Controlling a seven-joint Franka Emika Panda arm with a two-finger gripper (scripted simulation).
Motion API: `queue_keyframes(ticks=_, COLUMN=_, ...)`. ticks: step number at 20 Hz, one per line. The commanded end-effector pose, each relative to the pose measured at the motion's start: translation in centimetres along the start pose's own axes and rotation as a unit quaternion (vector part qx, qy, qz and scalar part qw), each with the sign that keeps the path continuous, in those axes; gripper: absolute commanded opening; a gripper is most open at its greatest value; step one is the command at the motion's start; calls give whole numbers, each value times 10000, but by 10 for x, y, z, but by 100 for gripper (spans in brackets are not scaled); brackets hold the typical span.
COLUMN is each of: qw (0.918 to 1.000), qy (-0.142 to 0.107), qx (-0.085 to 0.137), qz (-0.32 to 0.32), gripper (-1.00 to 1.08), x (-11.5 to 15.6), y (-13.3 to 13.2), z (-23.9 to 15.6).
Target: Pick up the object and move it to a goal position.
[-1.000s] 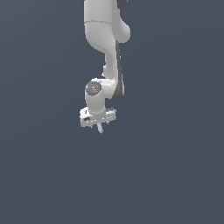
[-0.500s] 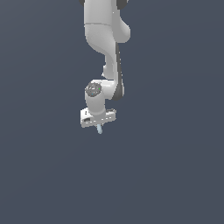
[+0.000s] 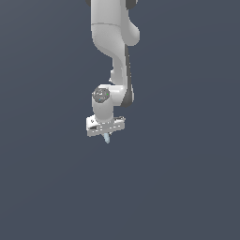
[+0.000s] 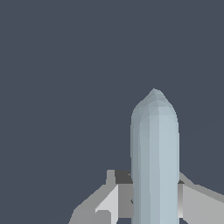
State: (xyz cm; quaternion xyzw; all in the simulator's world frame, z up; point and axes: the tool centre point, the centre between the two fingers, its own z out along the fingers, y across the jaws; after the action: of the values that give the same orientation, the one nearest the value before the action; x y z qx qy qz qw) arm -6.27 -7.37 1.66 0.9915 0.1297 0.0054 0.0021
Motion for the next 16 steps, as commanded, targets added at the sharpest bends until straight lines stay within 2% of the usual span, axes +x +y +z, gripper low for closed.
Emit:
queue_keyframes(ticks=1, qw=10000, qy=64, qx=-32, qz=38, gripper=-100, x=6, y=-3, z=-6)
queue_keyframes(ticks=8, qw=9987, qy=383, qx=-200, qz=260, gripper=-100, x=33, y=-18, z=-38)
queue_keyframes(ticks=16, qw=9927, qy=907, qx=-486, qz=628, gripper=-100, x=76, y=-42, z=-93)
